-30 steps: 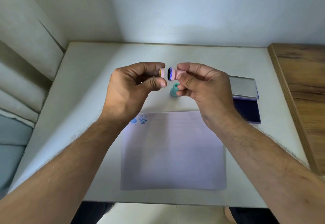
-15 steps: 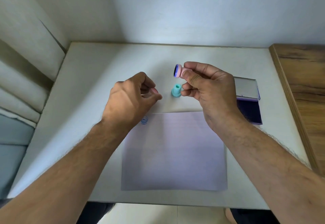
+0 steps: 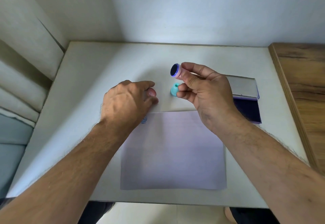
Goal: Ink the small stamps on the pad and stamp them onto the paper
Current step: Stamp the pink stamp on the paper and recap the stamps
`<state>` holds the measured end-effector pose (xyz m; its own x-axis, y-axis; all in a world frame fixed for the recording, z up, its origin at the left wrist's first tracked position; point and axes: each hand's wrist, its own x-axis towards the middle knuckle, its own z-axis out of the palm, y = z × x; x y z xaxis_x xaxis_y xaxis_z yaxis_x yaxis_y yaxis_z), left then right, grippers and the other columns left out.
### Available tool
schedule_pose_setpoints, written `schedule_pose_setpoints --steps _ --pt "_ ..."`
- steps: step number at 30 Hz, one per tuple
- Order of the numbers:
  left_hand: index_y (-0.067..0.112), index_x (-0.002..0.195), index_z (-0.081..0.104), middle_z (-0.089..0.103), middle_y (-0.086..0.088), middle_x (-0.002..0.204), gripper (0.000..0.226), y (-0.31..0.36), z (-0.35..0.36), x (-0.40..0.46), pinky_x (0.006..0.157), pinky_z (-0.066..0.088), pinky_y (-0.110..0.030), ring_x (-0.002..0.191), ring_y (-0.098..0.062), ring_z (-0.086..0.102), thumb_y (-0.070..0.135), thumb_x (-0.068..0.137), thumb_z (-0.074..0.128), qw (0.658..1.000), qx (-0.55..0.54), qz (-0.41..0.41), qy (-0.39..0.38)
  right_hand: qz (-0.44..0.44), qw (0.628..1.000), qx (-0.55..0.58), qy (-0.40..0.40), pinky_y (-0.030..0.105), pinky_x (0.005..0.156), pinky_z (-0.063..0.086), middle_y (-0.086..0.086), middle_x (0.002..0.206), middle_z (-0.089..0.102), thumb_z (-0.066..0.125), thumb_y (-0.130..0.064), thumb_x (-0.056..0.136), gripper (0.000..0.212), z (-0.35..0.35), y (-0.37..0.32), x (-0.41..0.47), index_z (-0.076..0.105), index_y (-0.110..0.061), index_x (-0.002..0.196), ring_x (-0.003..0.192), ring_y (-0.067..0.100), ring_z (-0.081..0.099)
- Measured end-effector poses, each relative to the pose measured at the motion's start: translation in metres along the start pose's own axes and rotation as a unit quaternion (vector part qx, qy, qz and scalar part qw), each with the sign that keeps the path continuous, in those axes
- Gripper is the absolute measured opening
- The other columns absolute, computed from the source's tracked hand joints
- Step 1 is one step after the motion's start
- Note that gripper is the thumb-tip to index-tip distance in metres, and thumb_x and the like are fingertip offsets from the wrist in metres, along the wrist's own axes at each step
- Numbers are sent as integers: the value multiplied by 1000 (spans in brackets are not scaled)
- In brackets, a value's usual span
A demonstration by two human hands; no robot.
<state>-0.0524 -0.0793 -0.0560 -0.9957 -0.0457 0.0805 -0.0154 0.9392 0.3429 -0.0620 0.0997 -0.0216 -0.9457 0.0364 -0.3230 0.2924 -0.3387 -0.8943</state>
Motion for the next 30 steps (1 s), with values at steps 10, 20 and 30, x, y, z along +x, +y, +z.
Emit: schedule_pose_setpoints --steps 10,20,30 --pt "40 123 62 73 10 110 39 -1 -1 3 84 52 -33 103 -19 64 55 86 59 999 -32 -11 -14 127 966 197 -112 21 53 53 17 101 60 68 -4 72 27 7 5 -10 67 -8 99 52 11 58" --pt "34 118 69 62 16 67 34 24 -15 -2 59 34 -23 72 -18 52 17 91 56 990 -69 55 107 130 959 190 -165 24 56 54 11 95 65 64 2 74 29 -1 2 -18 70 -10 100 56 14 60" --pt "37 117 67 75 7 91 36 68 -26 -19 71 55 -37 83 -18 64 27 91 44 986 -93 116 71 76 993 95 -2 24 57 57 12 78 74 62 -11 93 12 -44 -31 -29 68 -5 102 63 17 71"
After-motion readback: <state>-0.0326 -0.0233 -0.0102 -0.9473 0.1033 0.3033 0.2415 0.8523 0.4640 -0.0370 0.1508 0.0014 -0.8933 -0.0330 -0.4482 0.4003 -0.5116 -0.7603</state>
